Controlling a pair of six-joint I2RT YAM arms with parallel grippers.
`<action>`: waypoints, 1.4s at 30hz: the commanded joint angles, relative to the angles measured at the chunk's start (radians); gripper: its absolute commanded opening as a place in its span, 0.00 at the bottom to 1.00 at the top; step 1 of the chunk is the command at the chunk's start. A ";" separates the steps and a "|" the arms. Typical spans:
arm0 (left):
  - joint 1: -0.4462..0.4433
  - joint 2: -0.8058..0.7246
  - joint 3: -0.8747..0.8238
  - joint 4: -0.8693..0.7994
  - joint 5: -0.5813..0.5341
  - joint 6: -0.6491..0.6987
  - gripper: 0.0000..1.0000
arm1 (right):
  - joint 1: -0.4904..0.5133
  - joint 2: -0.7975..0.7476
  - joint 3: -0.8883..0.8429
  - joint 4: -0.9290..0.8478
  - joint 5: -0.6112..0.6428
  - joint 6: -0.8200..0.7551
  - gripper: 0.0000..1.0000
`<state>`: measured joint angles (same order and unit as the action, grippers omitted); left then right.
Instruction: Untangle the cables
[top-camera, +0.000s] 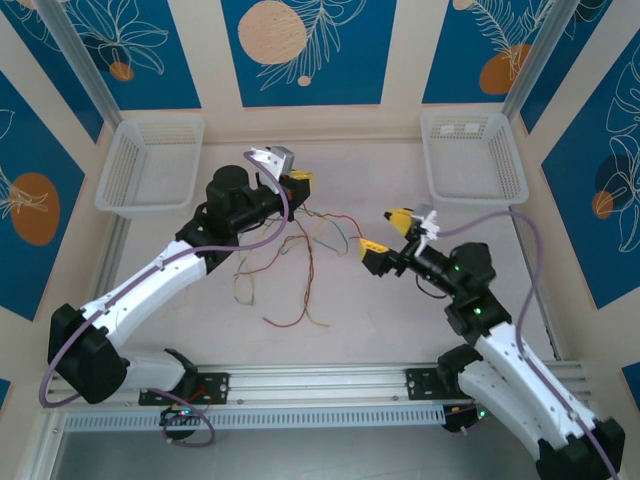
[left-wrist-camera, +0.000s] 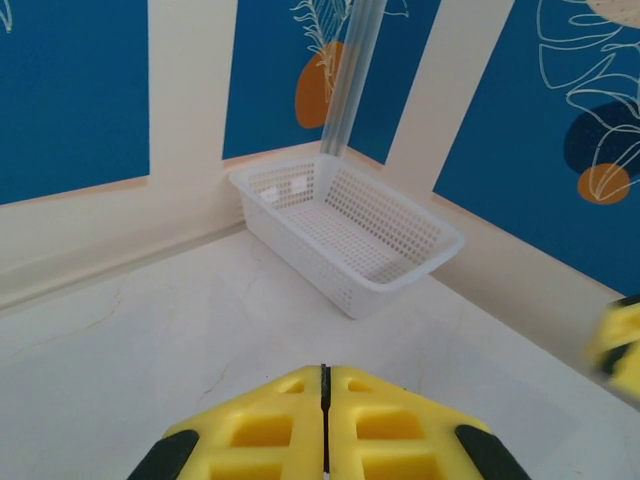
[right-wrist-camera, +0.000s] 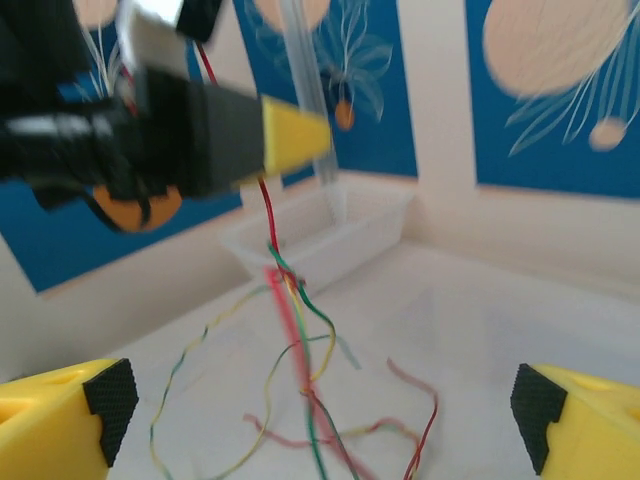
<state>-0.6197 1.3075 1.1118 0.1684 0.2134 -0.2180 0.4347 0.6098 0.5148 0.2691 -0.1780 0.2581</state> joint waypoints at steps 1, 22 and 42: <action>0.008 -0.010 0.008 -0.006 -0.081 0.042 0.00 | 0.022 -0.066 0.069 -0.187 0.031 -0.045 0.95; 0.005 0.008 0.018 -0.005 -0.056 0.017 0.00 | 0.357 0.377 0.011 0.275 0.348 -0.393 0.78; -0.008 0.012 0.029 0.006 0.032 0.017 0.00 | 0.162 0.417 0.067 0.197 0.201 -0.366 0.85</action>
<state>-0.6224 1.3388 1.1301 0.1375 0.2092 -0.2008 0.6121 0.9916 0.5262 0.4553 0.0895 -0.1162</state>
